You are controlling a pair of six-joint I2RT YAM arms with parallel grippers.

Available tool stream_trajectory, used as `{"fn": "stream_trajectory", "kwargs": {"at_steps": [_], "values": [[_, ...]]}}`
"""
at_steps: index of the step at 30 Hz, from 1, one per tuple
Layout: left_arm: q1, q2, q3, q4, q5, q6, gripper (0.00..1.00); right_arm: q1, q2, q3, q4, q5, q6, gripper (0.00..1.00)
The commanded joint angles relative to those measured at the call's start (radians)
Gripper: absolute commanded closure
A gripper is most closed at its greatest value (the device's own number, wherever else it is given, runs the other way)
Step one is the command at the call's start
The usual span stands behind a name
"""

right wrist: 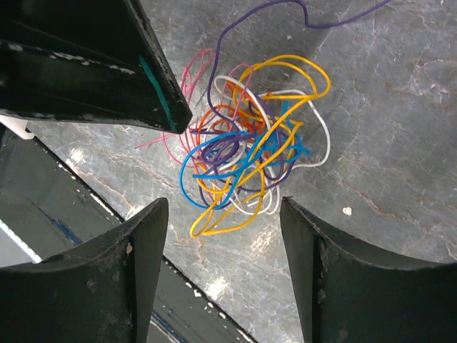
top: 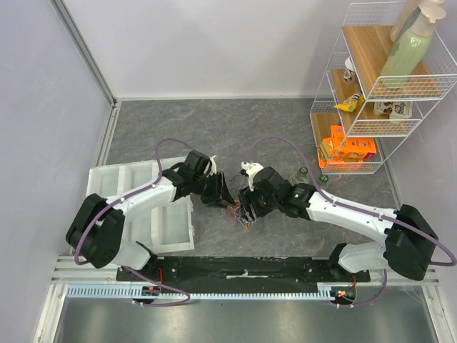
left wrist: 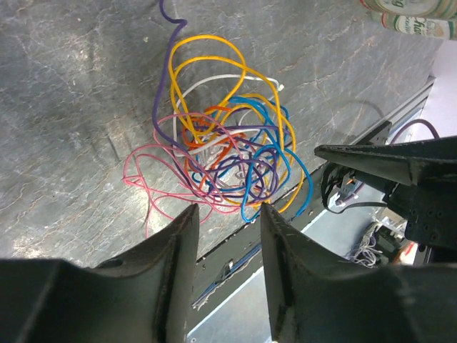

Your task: Untangle the cables

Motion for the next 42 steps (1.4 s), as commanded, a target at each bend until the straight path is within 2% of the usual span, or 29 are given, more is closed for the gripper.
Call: {"fn": "stream_trajectory", "kwargs": {"at_steps": [1,4,12,15,18,21,24,26,30,34,42], "values": [[-0.003,0.030,-0.010,0.092,0.032,-0.064,0.58,0.004,0.030,-0.001,0.079,0.008,-0.041,0.29],[-0.003,0.023,-0.018,0.106,0.023,-0.068,0.65,0.004,0.042,-0.004,0.085,0.011,-0.049,0.30],[-0.006,0.048,-0.045,0.152,0.018,-0.107,0.67,0.004,0.074,-0.004,0.108,0.037,-0.061,0.30],[-0.008,0.046,-0.036,0.146,0.014,-0.102,0.78,0.004,0.105,0.011,0.114,0.042,-0.064,0.31],[-0.012,0.034,-0.006,0.075,-0.023,-0.085,0.98,0.004,0.139,0.031,0.114,0.042,-0.070,0.38],[-0.014,0.011,0.002,0.011,-0.041,-0.069,0.98,0.004,0.148,0.037,0.113,0.094,-0.067,0.52],[-0.015,-0.044,-0.005,-0.035,-0.067,-0.072,0.98,0.004,0.134,0.031,0.110,0.137,-0.064,0.76],[-0.015,-0.096,0.001,-0.070,-0.103,-0.065,0.98,0.004,0.121,0.025,0.105,0.163,-0.064,0.83],[-0.014,-0.225,0.077,-0.172,-0.219,-0.007,0.98,0.003,0.082,0.003,0.076,0.197,-0.066,0.84],[-0.012,-0.306,0.206,-0.244,-0.371,0.071,0.98,0.004,0.030,-0.033,0.032,0.244,-0.058,0.92],[-0.012,-0.426,0.425,-0.209,-0.555,0.232,0.98,0.004,-0.053,-0.089,-0.045,0.364,-0.107,0.91]]}}
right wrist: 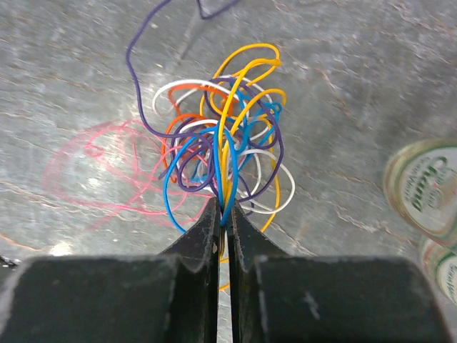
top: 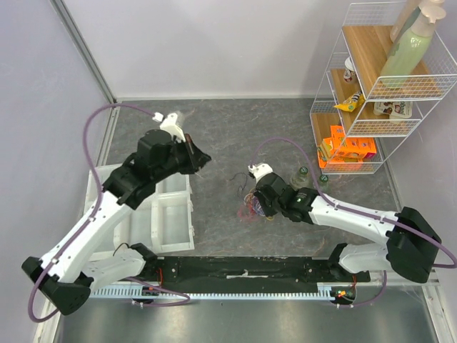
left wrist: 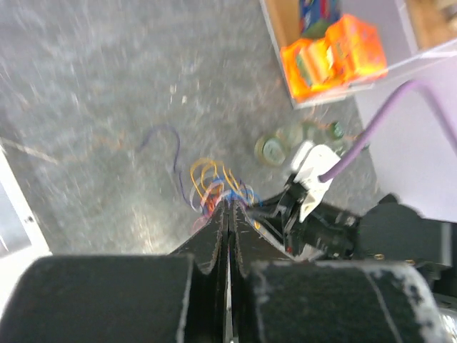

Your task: Untangle the cables

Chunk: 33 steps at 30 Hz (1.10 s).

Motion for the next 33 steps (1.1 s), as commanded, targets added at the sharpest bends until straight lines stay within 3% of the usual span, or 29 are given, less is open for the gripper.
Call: {"fn": "stream_trajectory", "kwargs": {"at_steps": [1,7,10,15,20,24,28,33], "values": [[-0.002,-0.061,0.142,0.023,-0.155,0.164,0.98,0.002,-0.046,-0.026,-0.044,0.083,-0.025,0.90],[-0.002,-0.052,0.334,0.041,-0.235,0.264,0.98,0.002,-0.015,-0.020,-0.042,0.071,0.005,0.78],[-0.002,-0.015,0.360,-0.006,-0.156,0.224,0.96,0.004,-0.020,0.001,-0.044,0.036,0.010,0.77],[-0.002,0.121,0.232,-0.049,0.162,0.065,0.57,0.002,-0.052,0.038,-0.053,0.020,0.032,0.77],[-0.010,0.157,-0.047,0.092,0.315,-0.131,0.35,0.002,-0.118,0.030,-0.059,0.012,0.065,0.77],[-0.094,0.235,-0.152,0.115,0.383,-0.173,0.34,0.001,-0.138,0.004,-0.044,0.014,0.094,0.78],[-0.207,0.327,-0.161,0.080,0.315,-0.153,0.34,-0.007,-0.123,0.015,-0.032,0.005,0.111,0.77],[-0.198,0.413,-0.111,0.089,0.190,-0.101,0.34,-0.025,-0.113,0.026,-0.032,0.000,0.113,0.57]]}}
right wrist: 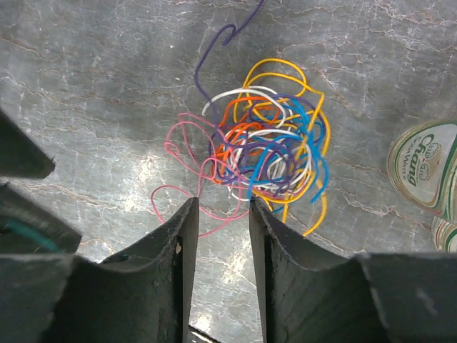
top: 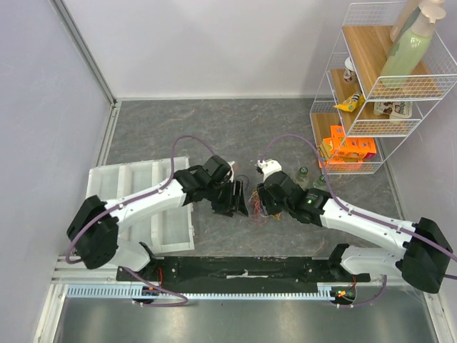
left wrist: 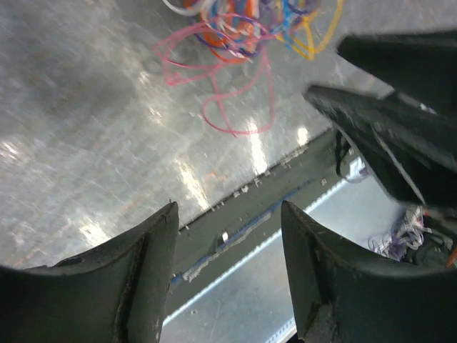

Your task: Untangle the cables

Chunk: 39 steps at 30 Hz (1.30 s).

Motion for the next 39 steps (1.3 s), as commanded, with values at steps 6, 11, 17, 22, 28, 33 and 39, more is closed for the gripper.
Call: {"fn": "stream_trajectory", "kwargs": {"at_steps": [6,11,17,22,28,33,39], "values": [[0.134,0.262,0.179,0.095,0.029,-0.043,0.30,-0.076,0.039,0.020,0.020,-0.056,0.010,0.50],[0.134,0.331,0.269,0.171,0.080,-0.072,0.26,-0.080,0.032,0.038,-0.009,-0.073,0.001,0.44],[0.151,0.429,0.308,0.203,0.126,-0.178,0.24,-0.085,-0.031,0.032,-0.043,-0.042,0.004,0.44],[0.153,0.491,0.343,0.212,0.138,-0.251,0.37,-0.090,-0.065,0.018,-0.065,-0.024,0.008,0.44],[0.154,0.506,0.363,0.191,0.097,-0.261,0.51,-0.091,-0.082,0.000,-0.072,-0.012,0.011,0.44],[0.156,0.508,0.381,0.163,0.059,-0.229,0.68,-0.091,-0.065,-0.003,-0.075,-0.016,-0.002,0.44],[0.156,0.469,0.386,0.149,0.016,-0.166,0.98,-0.091,-0.034,-0.002,-0.069,-0.027,-0.019,0.34]]}}
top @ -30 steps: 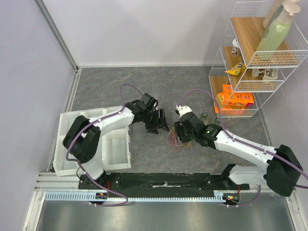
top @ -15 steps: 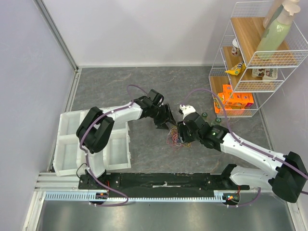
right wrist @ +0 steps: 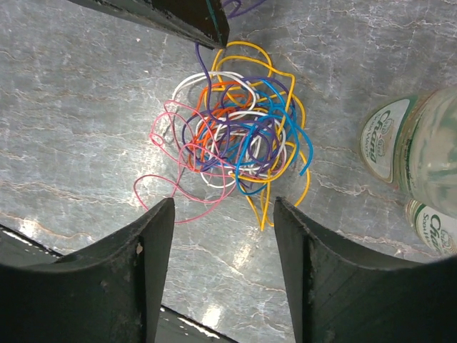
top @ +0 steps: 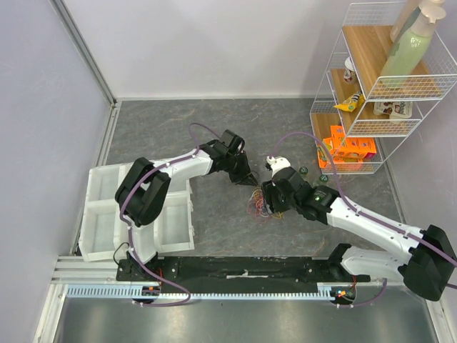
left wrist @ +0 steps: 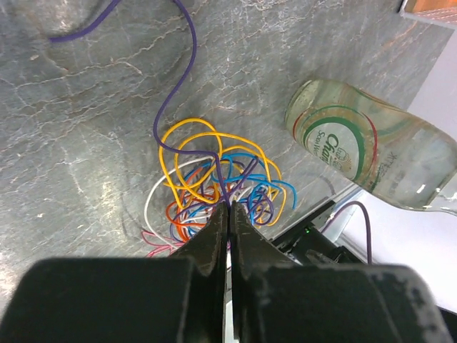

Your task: Untangle the cables

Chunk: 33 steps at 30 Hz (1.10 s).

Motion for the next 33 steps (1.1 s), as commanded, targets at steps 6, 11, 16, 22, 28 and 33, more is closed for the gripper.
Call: {"fn": "stream_trajectory", "kwargs": {"at_steps": [6,11,16,22,28,33], "values": [[0.004,-0.197,0.056,-0.041,-0.110,0.177,0.98,-0.024,0.026,-0.018,0.027,0.041,0.003,0.18],[0.004,-0.386,-0.005,-0.017,-0.159,0.187,0.98,-0.036,0.084,-0.048,0.125,0.025,0.014,0.19],[0.009,-0.526,-0.034,-0.007,-0.186,0.170,0.98,-0.036,0.144,-0.049,0.220,0.003,-0.006,0.32],[0.006,-0.612,0.053,0.039,-0.184,0.234,0.98,-0.036,0.159,-0.057,0.343,-0.012,-0.021,0.63],[0.007,-0.627,0.177,-0.003,-0.199,0.296,0.98,-0.036,0.111,-0.034,0.363,-0.118,-0.076,0.60],[0.007,-0.616,0.263,-0.035,-0.190,0.302,0.98,-0.036,-0.052,-0.038,0.406,-0.175,-0.159,0.34]]}}
